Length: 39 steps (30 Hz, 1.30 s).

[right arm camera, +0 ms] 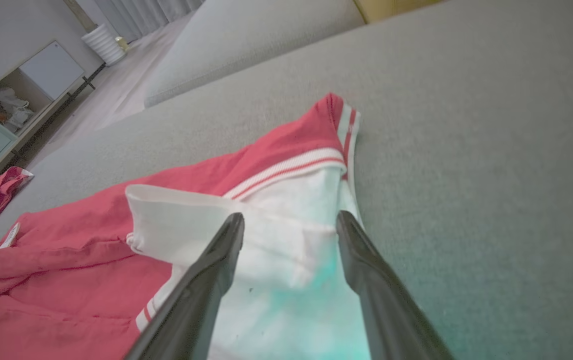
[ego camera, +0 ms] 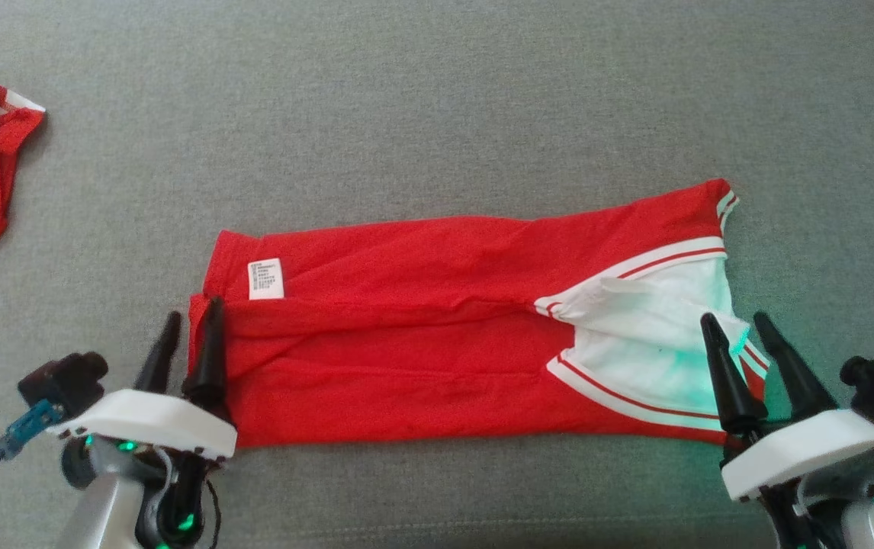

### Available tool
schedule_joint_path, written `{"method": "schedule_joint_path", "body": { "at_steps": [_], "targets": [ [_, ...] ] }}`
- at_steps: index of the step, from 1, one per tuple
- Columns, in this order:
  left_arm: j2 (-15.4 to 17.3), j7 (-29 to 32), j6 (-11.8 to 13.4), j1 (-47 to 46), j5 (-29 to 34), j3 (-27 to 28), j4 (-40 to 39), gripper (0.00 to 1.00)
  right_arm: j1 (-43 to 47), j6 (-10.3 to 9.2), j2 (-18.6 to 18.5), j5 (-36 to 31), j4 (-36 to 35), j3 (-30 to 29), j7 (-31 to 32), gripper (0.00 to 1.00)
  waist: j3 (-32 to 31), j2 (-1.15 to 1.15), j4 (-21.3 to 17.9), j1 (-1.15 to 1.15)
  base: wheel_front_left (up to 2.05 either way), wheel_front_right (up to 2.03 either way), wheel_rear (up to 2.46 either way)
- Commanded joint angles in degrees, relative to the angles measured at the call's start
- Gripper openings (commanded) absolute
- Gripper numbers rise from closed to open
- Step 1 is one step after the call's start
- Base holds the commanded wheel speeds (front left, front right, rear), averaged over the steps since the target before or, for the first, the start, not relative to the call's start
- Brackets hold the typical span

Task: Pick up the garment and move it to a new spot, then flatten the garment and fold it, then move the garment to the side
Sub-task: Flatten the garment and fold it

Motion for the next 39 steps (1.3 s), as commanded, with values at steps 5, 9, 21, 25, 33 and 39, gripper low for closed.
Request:
{"method": "schedule_joint_path", "body": {
  "at_steps": [5,9,21,25,33,39],
  "targets": [
    [2.06,-7.1,5.29,0.05,9.57,1.32,-6.12,1.0,-3.04,0.41,-1.32,-9.0,-6.71,1.88,-6.8,1.0,-0.98,0.0,-0.3,0.0,0.0,0.0,0.0],
    [1.93,-8.08,7.64,0.62,15.39,1.28,-11.51,1.0,-4.34,0.41,-0.5,-13.76,-9.61,0.89,-9.67,1.0,-2.19,0.0,-0.31,0.0,0.0,0.0,0.0],
    [2.22,-8.27,10.01,4.98,25.94,-1.18,-19.49,1.0,-2.67,0.41,1.1,-17.73,-10.99,1.12,-10.63,1.0,-5.58,0.0,-0.12,0.0,0.0,0.0,0.0],
    [2.73,-8.27,10.96,6.67,27.74,-1.9,-19.36,1.0,-1.59,0.41,1.64,-17.82,-10.52,0.89,-10.72,1.0,-6.33,0.0,-0.02,0.0,0.0,0.0,0.0],
    [3.16,-8.26,11.41,7.55,28.05,-2.24,-19.4,1.0,-0.77,0.41,2.23,-17.81,-9.43,0.43,-10.89,1.0,-6.95,0.0,0.02,0.0,0.0,0.0,0.0],
    [3.18,-8.24,11.36,7.5,27.46,-2.3,-19.5,1.0,-0.78,0.41,2.48,-17.68,-8.55,0.03,-10.85,1.0,-6.92,0.0,-0.04,0.0,0.0,0.0,0.0]
  ]
}}
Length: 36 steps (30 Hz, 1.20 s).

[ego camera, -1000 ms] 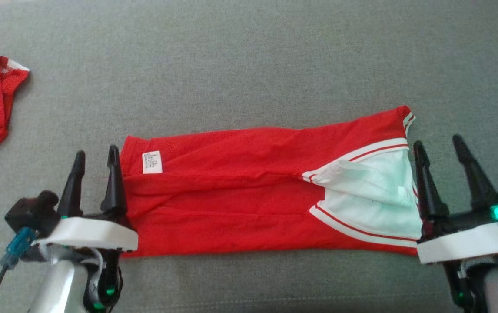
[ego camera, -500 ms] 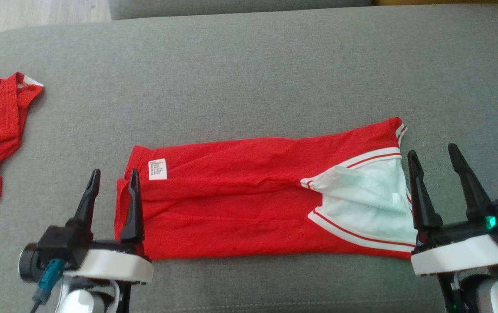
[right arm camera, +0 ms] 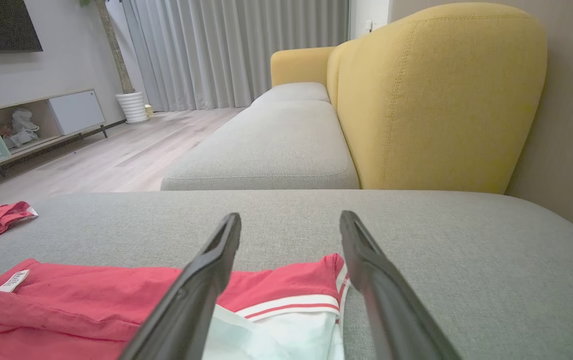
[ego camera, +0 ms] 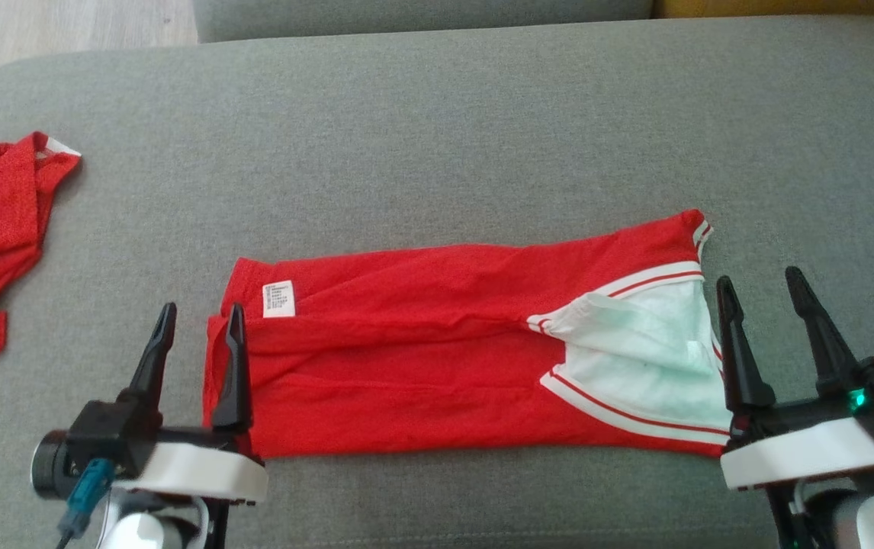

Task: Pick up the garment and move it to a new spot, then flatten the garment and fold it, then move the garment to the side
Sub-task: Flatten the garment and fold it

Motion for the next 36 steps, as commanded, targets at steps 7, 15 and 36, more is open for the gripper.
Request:
{"method": "schedule_joint_path", "body": {
  "at_steps": [7,15,36],
  "targets": [
    [1.04,-0.36,0.47,-1.82,-0.56,1.75,-2.19,1.0,-1.52,0.41,-0.35,1.06,4.09,-1.6,-0.51,1.0,0.77,0.0,0.36,0.0,0.0,0.0,0.0],
    [0.66,-0.3,-0.54,-5.02,-0.91,0.98,-1.95,1.0,-7.42,0.41,-2.84,1.97,18.81,-3.38,-0.4,1.0,4.33,0.0,2.51,0.0,0.0,0.0,0.0],
    [-0.99,-0.68,-2.49,-8.4,-0.04,1.55,-0.71,1.0,-10.37,0.41,-1.97,8.79,23.76,1.08,12.51,0.0,7.37,0.0,3.63,0.0,0.0,0.0,0.0]
  ]
}}
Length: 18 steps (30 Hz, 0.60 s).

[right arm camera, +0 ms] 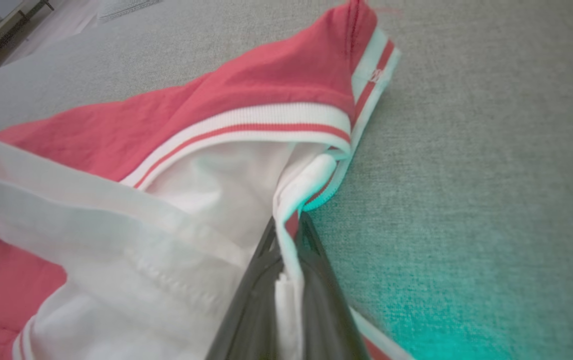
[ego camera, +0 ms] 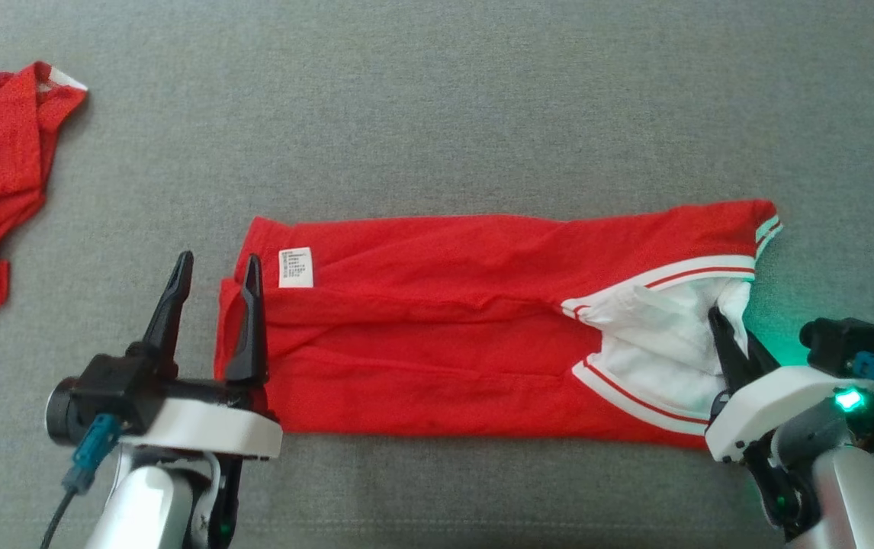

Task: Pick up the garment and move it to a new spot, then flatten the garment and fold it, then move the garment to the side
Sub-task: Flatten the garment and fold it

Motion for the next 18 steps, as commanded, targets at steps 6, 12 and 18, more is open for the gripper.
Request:
{"method": "schedule_joint_path", "body": {
  "at_steps": [6,12,18],
  "targets": [
    [0.15,-0.69,-0.48,-2.29,1.42,3.06,-2.43,1.0,0.74,0.43,-1.55,1.0,-4.18,-2.31,0.34,0.0,-0.23,0.0,-1.01,0.0,0.0,0.0,0.0],
    [-0.44,-0.69,-0.78,-1.76,1.65,3.47,-2.51,1.0,2.27,0.43,-3.78,0.98,-6.61,-8.93,0.99,0.0,-0.75,0.0,-1.55,0.0,0.0,0.0,0.0],
    [-0.87,-0.7,-0.95,-1.17,2.03,4.0,-2.57,1.0,3.85,0.43,-4.67,0.3,-12.13,-13.17,2.89,0.0,-1.76,0.0,-2.13,0.0,0.0,0.0,0.0]
  ]
}}
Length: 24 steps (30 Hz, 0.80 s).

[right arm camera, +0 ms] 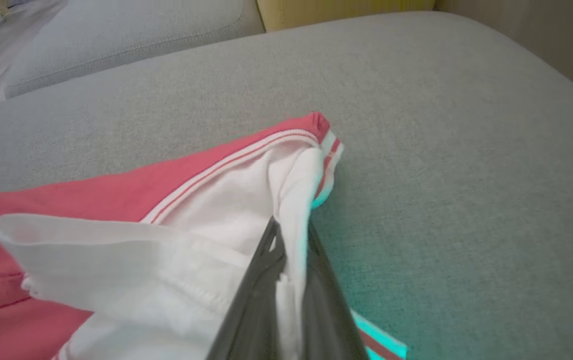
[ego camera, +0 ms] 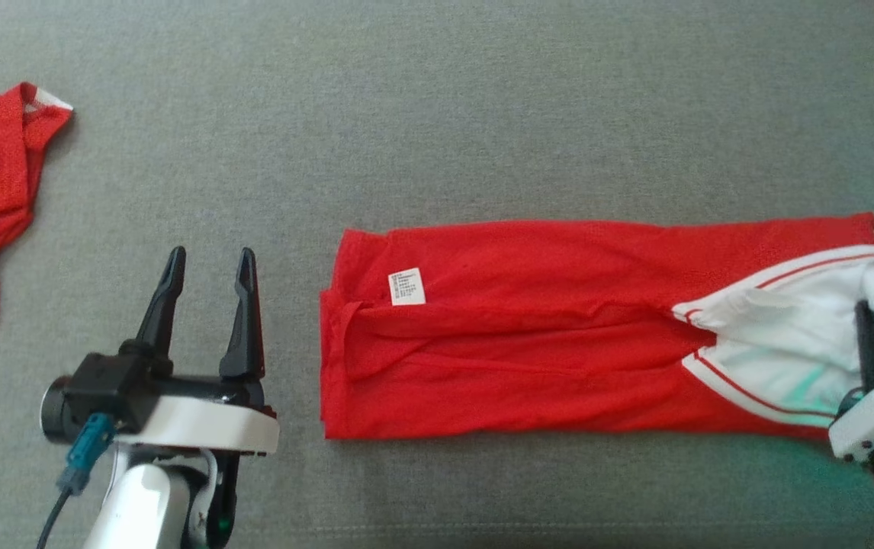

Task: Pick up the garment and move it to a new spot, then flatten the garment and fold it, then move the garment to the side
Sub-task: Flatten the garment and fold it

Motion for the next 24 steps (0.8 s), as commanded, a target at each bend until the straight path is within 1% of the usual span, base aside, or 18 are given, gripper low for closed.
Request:
{"method": "schedule_joint_path", "body": {
  "at_steps": [1,4,7,9,10,12,14,18,20,24],
  "targets": [
    [0.45,-0.7,-0.28,-1.12,0.59,2.37,-2.14,1.0,-0.83,0.41,-1.72,-0.44,-4.65,1.02,0.55,0.0,-0.41,0.0,-0.35,0.0,0.0,0.0,0.0],
    [0.34,-0.7,-0.71,-0.84,0.76,2.68,-2.55,1.0,-2.02,0.41,-1.68,-1.51,-10.59,4.44,2.3,0.0,-1.3,0.0,-1.05,0.0,0.0,0.0,0.0],
    [0.2,-0.7,-0.85,-0.16,0.88,2.95,-2.25,1.0,-4.09,0.41,-0.72,-1.96,-15.96,10.3,4.26,0.0,-2.16,0.0,-1.69,0.0,0.0,0.0,0.0],
    [0.05,-0.7,-1.06,-0.05,0.99,2.89,-2.1,1.0,-5.81,0.41,0.44,-1.79,-17.71,14.85,5.39,0.0,-2.65,0.0,-1.88,0.0,0.0,0.0,0.0],
    [0.05,-0.7,-1.06,-0.05,0.99,2.89,-2.1,1.0,-5.81,0.41,0.44,-1.79,-17.71,14.85,5.39,0.0,-2.65,0.0,-1.88,0.0,0.0,0.0,0.0],
    [-0.11,-0.7,-1.24,-0.04,1.1,2.75,-1.89,1.0,-7.71,0.41,2.08,-0.75,-17.78,19.84,5.84,0.0,-2.99,0.0,-1.82,0.0,0.0,0.0,0.0],
    [-0.3,-0.7,-1.54,-0.19,1.18,2.45,-1.58,1.0,-9.4,0.41,3.54,0.44,-15.99,24.95,5.73,0.0,-3.33,0.0,-1.38,0.0,0.0,0.0,0.0],
    [-0.67,-0.7,-2.2,-0.55,1.22,1.9,-1.06,1.0,-12.27,0.41,5.43,3.6,-9.6,34.71,4.08,0.0,-3.24,0.0,0.13,0.0,0.0,0.0,0.0],
    [-0.86,-0.7,-2.43,-0.75,1.26,1.77,-0.73,1.0,-13.66,0.41,5.72,5.4,-5.61,38.24,2.2,0.0,-2.9,0.0,1.12,0.0,0.0,0.0,0.0],
    [-1.45,-0.7,-2.69,-1.11,1.39,1.38,-0.17,1.0,-16.43,0.41,5.79,11.98,1.51,45.15,-3.24,0.0,-2.22,0.0,3.18,0.0,0.0,0.0,0.0]
  ]
}}
